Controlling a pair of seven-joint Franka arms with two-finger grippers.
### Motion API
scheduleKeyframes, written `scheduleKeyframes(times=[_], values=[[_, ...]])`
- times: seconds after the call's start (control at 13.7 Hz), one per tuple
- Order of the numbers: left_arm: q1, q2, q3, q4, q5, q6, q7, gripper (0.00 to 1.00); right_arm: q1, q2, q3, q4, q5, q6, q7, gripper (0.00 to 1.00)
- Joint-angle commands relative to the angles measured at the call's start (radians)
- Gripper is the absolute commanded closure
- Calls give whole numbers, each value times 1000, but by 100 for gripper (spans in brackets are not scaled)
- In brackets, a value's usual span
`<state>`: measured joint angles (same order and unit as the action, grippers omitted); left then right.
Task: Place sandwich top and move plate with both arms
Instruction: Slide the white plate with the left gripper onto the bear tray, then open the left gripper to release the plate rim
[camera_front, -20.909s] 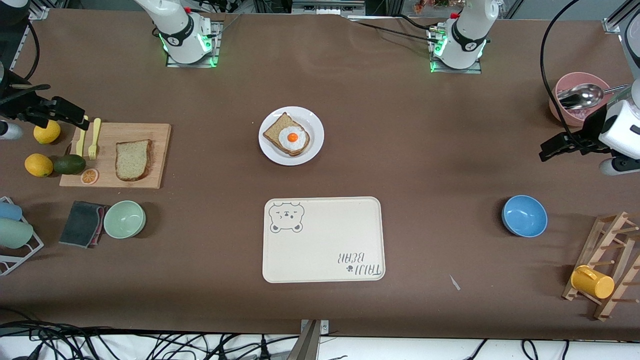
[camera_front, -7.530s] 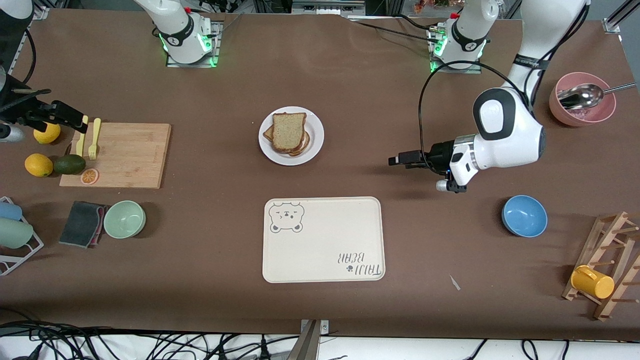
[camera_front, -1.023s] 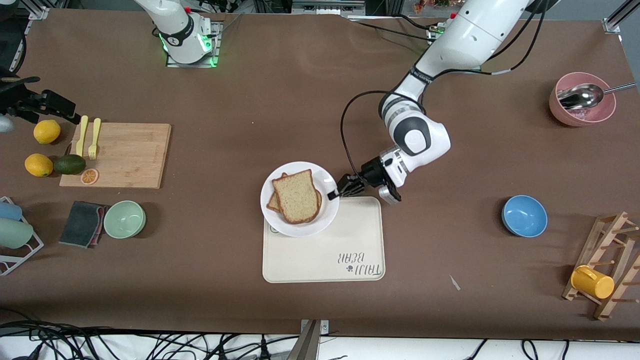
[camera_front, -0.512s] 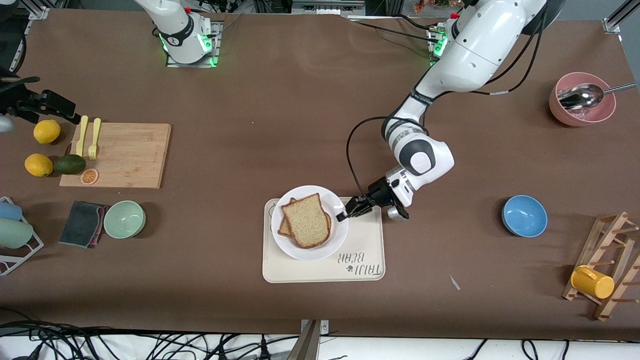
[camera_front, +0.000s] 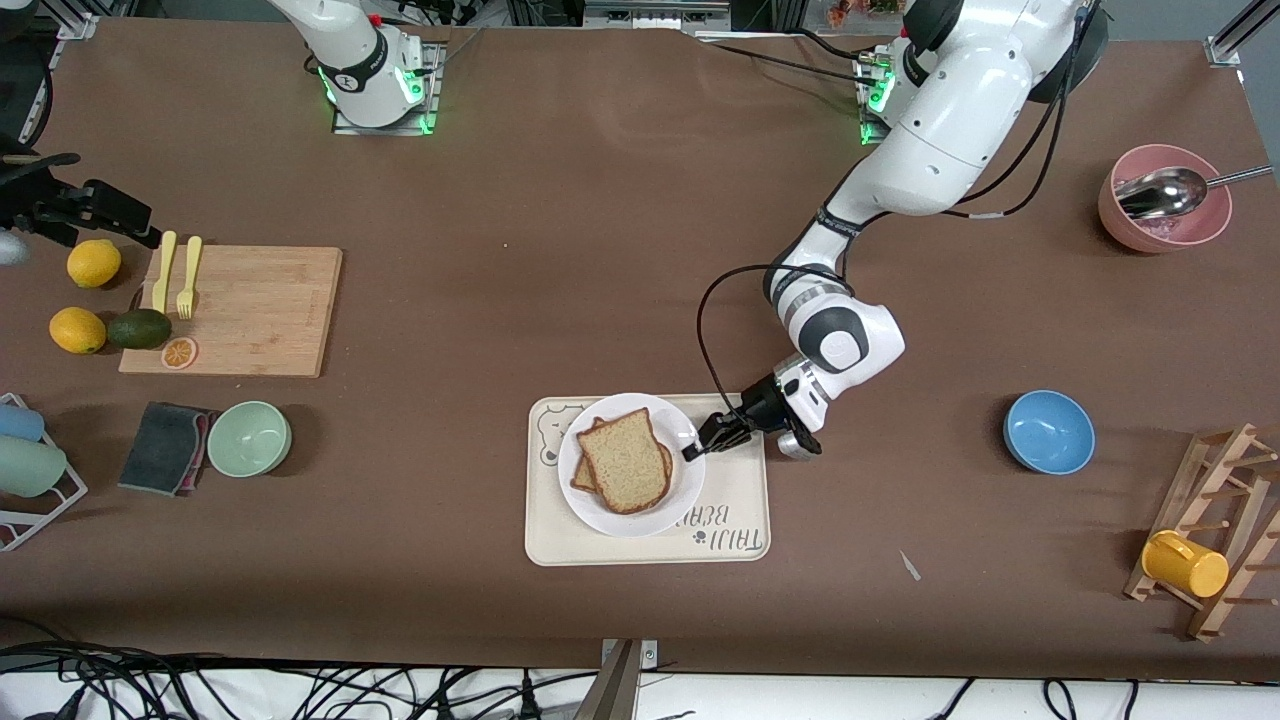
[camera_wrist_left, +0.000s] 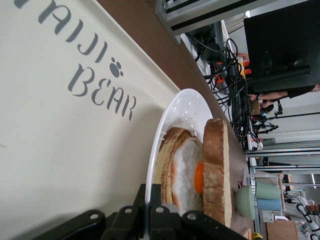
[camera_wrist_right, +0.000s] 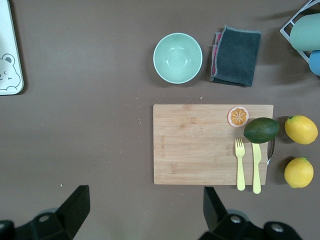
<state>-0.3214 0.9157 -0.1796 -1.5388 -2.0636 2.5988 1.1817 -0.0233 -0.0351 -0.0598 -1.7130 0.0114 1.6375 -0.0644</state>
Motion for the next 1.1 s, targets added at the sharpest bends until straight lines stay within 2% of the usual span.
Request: scheduleKeyframes(times=[0.0,0.22,0.51,0.88,0.95,1.02], values=[[-7,11,3,34,-23,-6,30,100,-1,9,-3,26,15,-21,-17,0],[-5,14,5,32,-23,-6,36,100,-1,9,-2,26,15,-21,-15,0],[1,14,6,32,-23,-6,35,81,-1,9,-2,26,15,-21,-15,0],[5,12,6,32,-23,-6,33,81,-1,9,-2,26,15,-21,-15,0],[7,9,6,32,-23,-8,32,75,-1,9,-2,26,15,-21,-15,0],[16,6,8,34,-23,-6,32,63,-1,9,-2,26,15,-21,-15,0]])
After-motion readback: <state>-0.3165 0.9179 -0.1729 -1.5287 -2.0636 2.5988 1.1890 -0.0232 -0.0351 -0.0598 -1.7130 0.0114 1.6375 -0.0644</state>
